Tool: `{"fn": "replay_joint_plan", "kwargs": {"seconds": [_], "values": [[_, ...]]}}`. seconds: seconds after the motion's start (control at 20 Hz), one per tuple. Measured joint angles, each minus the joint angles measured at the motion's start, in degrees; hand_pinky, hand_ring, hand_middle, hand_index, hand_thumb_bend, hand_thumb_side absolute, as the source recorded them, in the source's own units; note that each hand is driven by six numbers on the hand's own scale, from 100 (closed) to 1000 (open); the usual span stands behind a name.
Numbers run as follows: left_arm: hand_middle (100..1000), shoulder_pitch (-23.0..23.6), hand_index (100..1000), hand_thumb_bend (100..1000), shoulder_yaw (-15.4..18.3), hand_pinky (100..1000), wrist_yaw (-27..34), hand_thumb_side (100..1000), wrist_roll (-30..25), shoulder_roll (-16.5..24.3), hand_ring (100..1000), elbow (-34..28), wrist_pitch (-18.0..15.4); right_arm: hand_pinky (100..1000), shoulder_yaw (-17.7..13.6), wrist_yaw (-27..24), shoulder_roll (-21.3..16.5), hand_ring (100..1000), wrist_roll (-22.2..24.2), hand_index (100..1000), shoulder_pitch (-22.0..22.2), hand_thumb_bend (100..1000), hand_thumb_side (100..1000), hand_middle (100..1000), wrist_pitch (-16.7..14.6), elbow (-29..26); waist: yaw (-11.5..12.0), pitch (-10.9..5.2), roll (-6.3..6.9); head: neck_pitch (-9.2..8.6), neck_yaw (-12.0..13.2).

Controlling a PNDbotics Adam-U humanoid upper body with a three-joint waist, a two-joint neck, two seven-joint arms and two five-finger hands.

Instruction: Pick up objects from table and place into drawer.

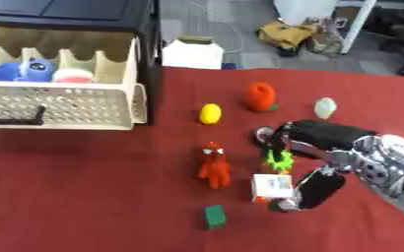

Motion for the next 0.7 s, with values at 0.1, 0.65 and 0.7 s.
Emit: {"fn": "replay_joint_plan", "kwargs": {"seconds": [0.1,0.65,0.7], "values": [[367,0.0,797,110,0.0,479,0.0,1000,0.0,0.0,314,0.0,0.0,651,0.0,0.2,0.2,735,0.0,752,0.0,589,323,562,0.6,0.0,0.0,0.01,0.00,-0.01,0.0],[363,0.0,788,108,0.0,477,0.0,1000,-0.4,0.0,310,0.0,0.1,637,0.3,-1.9,1.0,723,0.4,731,0.0,617,301,537,2.1,0.0,0.1,0.09,-0.18,0.01,-0.3],[362,0.0,788,109,0.0,476,0.0,1000,-0.4,0.0,309,0.0,0.1,636,0.3,-2.2,1.0,722,0.5,729,0.0,617,298,535,2.2,0.0,0.1,0.09,-0.21,0.01,-0.4]]}}
